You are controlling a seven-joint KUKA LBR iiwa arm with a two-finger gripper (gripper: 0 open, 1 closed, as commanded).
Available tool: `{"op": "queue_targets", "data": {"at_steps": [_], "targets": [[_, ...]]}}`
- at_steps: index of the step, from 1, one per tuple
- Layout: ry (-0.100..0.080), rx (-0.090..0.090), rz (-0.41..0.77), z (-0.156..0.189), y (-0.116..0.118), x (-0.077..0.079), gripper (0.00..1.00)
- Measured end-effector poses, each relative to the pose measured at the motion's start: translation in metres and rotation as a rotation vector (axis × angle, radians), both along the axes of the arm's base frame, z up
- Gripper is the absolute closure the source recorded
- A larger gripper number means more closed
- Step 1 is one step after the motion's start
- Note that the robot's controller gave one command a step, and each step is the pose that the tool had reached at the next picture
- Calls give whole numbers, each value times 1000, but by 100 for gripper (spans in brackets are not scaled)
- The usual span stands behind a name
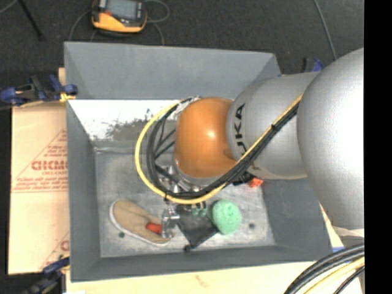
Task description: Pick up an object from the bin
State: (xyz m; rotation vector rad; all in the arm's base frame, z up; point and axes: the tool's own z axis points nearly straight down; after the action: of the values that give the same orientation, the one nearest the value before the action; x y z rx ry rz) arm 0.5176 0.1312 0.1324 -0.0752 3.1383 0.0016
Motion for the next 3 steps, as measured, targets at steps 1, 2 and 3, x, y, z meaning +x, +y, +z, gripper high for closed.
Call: {"op": "queue_targets", "data": {"at_steps": [1, 2, 3], "targets": [[0, 0, 0, 0, 0, 0, 0], [-12, 4, -28, -57, 12, -42, 100], [-12, 4, -29, -57, 12, -42, 100]]}}
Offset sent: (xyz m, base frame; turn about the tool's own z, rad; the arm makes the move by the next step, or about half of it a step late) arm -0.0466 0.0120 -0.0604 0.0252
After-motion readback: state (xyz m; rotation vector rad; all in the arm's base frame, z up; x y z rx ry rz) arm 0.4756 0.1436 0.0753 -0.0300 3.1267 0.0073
